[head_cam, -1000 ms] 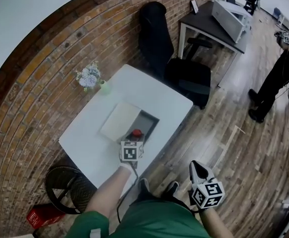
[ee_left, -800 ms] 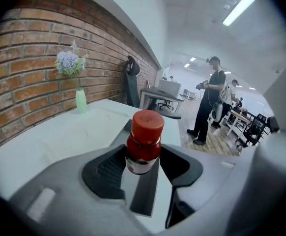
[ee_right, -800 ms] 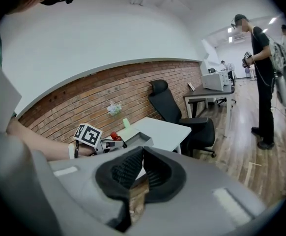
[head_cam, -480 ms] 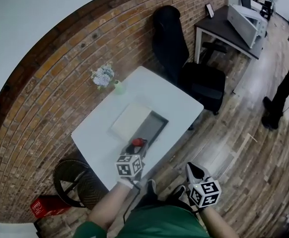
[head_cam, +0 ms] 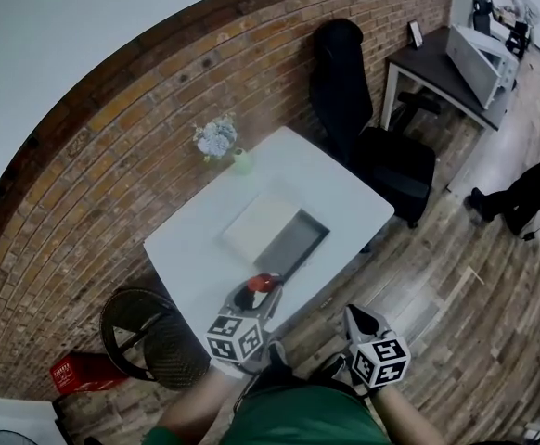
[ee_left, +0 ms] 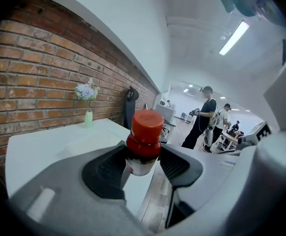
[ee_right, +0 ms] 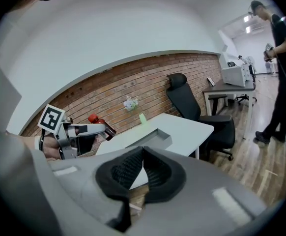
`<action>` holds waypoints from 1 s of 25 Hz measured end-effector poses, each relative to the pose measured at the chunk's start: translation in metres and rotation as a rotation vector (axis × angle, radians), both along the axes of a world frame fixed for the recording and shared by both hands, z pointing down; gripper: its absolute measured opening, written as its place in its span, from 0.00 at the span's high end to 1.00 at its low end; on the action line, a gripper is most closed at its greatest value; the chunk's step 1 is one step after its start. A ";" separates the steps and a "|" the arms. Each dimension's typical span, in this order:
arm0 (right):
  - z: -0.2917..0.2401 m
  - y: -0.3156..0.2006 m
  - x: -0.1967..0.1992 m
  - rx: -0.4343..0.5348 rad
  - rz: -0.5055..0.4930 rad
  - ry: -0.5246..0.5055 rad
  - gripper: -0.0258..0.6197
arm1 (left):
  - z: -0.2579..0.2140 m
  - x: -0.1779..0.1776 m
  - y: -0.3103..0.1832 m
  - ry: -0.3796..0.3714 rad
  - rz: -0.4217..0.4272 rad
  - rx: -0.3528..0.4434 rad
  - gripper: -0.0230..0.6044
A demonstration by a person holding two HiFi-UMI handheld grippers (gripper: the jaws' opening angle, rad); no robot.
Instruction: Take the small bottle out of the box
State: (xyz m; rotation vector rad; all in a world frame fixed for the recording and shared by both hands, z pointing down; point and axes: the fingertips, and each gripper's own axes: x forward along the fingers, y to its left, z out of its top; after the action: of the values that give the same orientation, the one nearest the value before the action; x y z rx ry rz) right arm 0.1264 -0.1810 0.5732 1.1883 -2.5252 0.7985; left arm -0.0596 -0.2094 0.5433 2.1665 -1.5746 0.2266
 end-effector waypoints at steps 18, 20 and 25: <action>-0.047 -0.023 -0.047 0.084 0.086 0.026 0.96 | -0.101 -0.062 0.017 0.156 0.046 0.209 0.60; -0.053 -0.025 -0.048 0.090 0.094 0.030 0.96 | -0.104 -0.067 0.017 0.165 0.042 0.219 0.60; -0.069 -0.028 -0.051 0.118 0.104 0.027 0.96 | -0.116 -0.080 0.019 0.178 0.031 0.248 0.60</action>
State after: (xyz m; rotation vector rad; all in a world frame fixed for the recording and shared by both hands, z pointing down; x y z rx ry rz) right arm 0.0754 -0.2091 0.5038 1.3680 -2.5368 0.6601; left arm -0.1398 -0.1901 0.4276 2.3241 -1.5364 -0.1569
